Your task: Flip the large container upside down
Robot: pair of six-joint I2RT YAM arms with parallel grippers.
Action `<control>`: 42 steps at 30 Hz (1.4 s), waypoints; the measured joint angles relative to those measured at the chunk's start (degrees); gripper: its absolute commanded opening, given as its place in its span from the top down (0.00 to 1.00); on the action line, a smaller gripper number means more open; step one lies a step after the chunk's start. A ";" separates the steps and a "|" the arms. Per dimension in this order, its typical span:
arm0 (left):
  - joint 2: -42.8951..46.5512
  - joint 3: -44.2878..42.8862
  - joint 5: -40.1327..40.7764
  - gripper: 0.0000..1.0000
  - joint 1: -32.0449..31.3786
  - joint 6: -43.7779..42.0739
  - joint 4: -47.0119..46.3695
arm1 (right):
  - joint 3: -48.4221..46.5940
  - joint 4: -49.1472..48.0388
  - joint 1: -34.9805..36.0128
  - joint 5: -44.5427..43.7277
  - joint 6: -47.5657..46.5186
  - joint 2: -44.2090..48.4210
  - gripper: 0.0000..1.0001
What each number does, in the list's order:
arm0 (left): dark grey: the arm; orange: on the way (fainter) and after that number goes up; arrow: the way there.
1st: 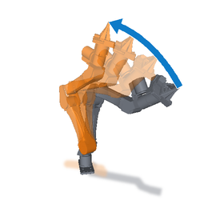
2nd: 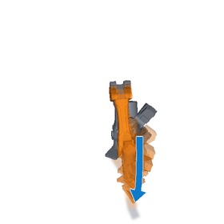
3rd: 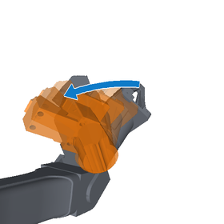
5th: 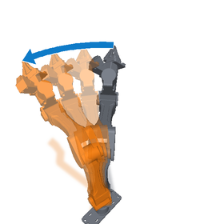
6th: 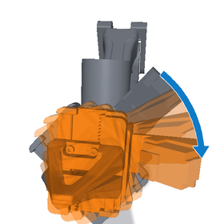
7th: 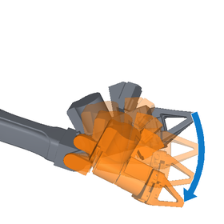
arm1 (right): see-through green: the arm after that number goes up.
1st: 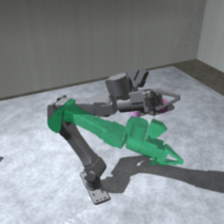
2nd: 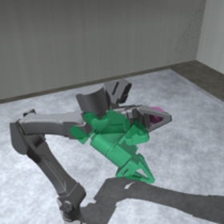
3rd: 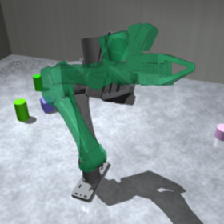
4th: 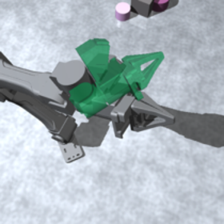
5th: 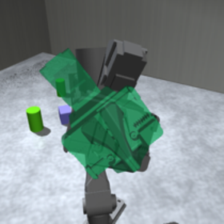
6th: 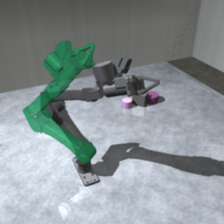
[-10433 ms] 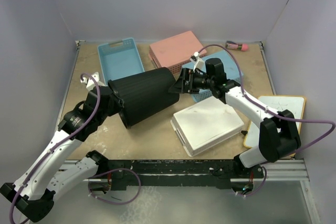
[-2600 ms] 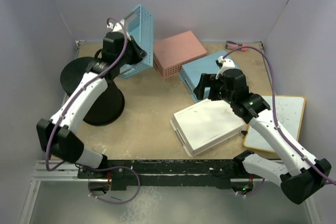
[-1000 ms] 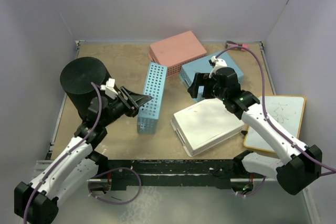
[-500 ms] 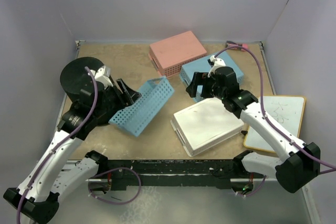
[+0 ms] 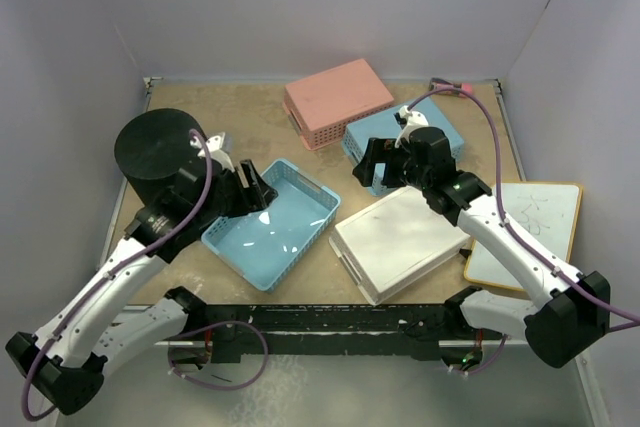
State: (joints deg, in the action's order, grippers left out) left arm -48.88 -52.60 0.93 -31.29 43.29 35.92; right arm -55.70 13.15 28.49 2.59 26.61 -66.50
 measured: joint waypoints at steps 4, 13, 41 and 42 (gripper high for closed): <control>-1.20 0.02 4.13 0.34 -5.44 -0.59 -0.61 | 0.00 -0.04 0.00 0.04 0.00 -0.15 0.00; -16.50 -0.07 16.31 0.32 -25.57 0.59 0.20 | 0.00 -0.20 0.00 0.24 0.20 -1.73 0.00; -34.64 -2.34 26.45 0.79 -34.36 2.14 -0.66 | 0.87 0.28 0.00 1.79 0.22 -1.51 0.00; -35.21 -2.34 26.34 0.85 -34.36 2.14 -0.72 | 0.87 0.28 0.00 1.79 0.22 -1.49 0.00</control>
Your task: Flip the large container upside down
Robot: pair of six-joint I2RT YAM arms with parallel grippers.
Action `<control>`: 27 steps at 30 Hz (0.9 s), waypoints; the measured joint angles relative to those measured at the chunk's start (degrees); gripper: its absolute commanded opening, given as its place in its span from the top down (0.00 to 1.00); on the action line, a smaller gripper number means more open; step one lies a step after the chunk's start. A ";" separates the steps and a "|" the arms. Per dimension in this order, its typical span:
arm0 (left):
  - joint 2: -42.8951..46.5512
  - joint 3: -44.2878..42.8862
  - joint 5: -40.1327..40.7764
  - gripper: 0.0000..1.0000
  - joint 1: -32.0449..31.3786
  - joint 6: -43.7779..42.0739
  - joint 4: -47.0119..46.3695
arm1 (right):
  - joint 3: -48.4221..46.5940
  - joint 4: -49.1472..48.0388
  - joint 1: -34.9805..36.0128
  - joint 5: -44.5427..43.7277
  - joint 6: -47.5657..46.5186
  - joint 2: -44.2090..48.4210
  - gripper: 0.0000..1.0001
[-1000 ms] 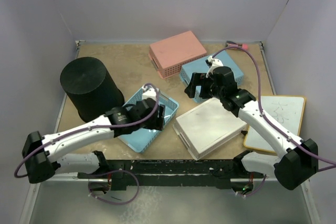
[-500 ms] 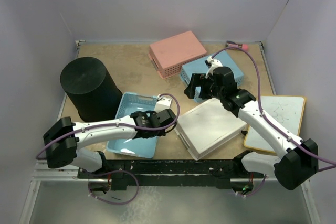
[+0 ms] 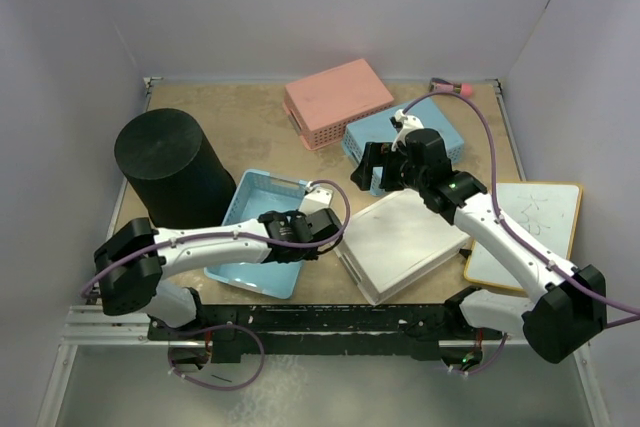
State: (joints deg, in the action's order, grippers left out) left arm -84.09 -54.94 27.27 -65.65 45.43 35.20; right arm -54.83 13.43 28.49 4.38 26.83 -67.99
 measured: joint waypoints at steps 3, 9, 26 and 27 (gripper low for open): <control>-1.42 0.00 -0.11 1.00 0.00 -0.02 -0.04 | 0.00 0.00 0.00 0.00 0.00 0.07 0.00; -1.51 -2.10 -0.26 1.00 0.00 0.00 1.81 | 0.00 0.00 0.00 -0.02 0.00 0.17 0.00; 22.01 -2.45 -22.73 1.00 16.68 5.88 -15.61 | 0.00 0.57 0.00 -0.37 -0.02 2.19 0.00; 22.32 -1.31 -24.41 1.00 17.33 6.78 -17.53 | 0.00 0.70 0.00 -0.46 -0.02 2.45 0.00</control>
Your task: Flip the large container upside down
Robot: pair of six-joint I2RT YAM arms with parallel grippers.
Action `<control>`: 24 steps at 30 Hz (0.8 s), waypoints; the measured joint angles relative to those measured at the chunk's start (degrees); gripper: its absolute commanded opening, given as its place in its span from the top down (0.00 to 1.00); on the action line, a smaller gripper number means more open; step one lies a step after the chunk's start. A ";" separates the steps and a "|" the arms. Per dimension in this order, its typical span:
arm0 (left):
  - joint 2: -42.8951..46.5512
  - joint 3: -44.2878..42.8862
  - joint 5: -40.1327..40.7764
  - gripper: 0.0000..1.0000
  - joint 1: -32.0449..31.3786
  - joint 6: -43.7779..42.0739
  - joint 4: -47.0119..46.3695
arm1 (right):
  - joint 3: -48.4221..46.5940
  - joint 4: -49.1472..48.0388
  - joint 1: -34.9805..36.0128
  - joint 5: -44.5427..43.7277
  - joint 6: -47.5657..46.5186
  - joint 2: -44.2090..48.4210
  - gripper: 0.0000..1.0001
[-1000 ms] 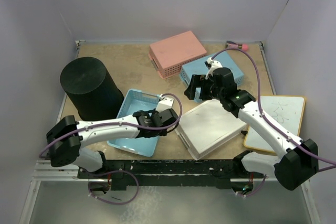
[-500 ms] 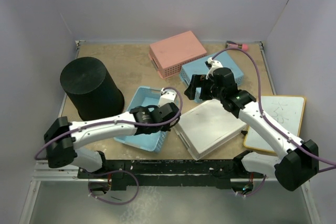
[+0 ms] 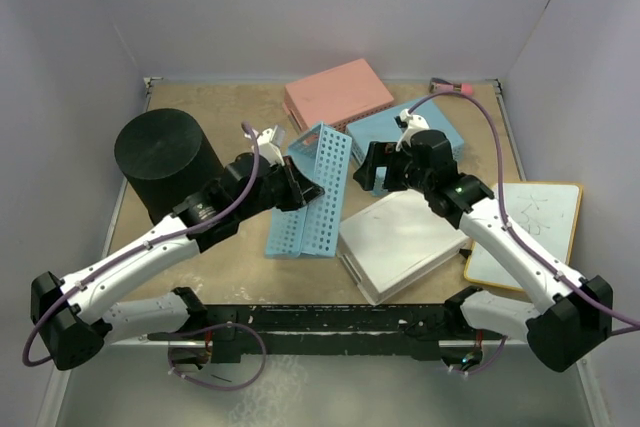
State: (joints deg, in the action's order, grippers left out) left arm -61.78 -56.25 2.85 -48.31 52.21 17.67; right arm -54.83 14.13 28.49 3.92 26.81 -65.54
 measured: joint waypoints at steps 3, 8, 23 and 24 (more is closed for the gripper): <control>0.07 3.65 -4.59 1.00 1.60 3.39 -5.42 | 0.00 0.31 0.00 -0.55 0.02 0.98 0.00; 0.07 9.94 -10.32 1.00 4.15 9.46 -14.27 | 0.00 0.37 0.00 -1.99 0.02 3.10 0.00; 0.17 24.50 -16.76 0.84 11.45 21.73 -34.71 | 0.46 0.48 0.00 -2.93 0.02 3.98 0.00; 0.31 24.48 -16.72 0.80 11.45 21.44 -34.38 | 0.50 0.48 0.00 -2.93 0.00 3.98 0.00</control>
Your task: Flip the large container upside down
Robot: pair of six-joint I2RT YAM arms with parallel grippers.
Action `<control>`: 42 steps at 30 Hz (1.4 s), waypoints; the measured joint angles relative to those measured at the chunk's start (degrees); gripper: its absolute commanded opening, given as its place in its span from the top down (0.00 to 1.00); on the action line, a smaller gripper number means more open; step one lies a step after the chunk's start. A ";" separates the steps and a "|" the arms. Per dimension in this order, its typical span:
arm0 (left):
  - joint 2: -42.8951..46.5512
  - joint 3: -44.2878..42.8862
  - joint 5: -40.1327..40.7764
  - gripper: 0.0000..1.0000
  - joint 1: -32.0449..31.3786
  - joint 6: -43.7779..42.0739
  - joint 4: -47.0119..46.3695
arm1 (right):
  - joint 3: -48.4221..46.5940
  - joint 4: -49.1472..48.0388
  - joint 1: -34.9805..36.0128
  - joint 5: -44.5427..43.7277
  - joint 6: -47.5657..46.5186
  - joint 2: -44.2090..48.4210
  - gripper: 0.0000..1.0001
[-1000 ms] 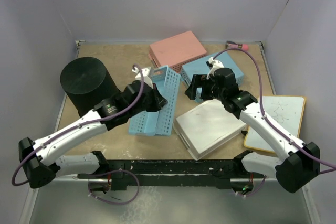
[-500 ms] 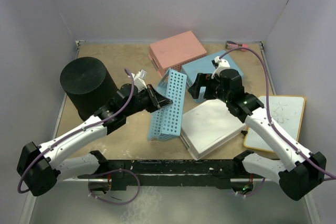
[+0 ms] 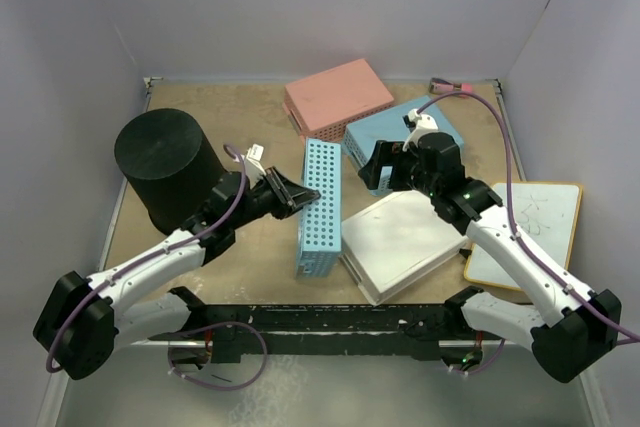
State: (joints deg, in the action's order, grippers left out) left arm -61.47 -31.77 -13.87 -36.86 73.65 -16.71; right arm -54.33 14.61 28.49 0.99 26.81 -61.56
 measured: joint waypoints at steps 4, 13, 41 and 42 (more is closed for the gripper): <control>0.48 -0.31 0.57 0.64 0.00 -1.73 3.30 | 0.02 0.00 0.00 0.02 0.00 -0.13 0.00; 0.76 -8.04 3.08 0.45 0.00 -11.43 19.34 | 0.02 -0.11 0.00 0.39 0.00 -1.68 0.00; 17.22 -7.58 13.86 1.00 1.25 -17.22 35.87 | 0.02 -0.35 0.00 1.68 0.00 -2.60 0.00; 17.22 -7.56 13.86 1.00 1.25 -17.27 35.76 | 0.02 -0.35 0.00 1.70 0.00 -2.60 0.00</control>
State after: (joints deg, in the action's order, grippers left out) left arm -44.25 -39.33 -0.01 -35.62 56.38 19.05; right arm -54.30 14.26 28.49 2.70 26.81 -64.16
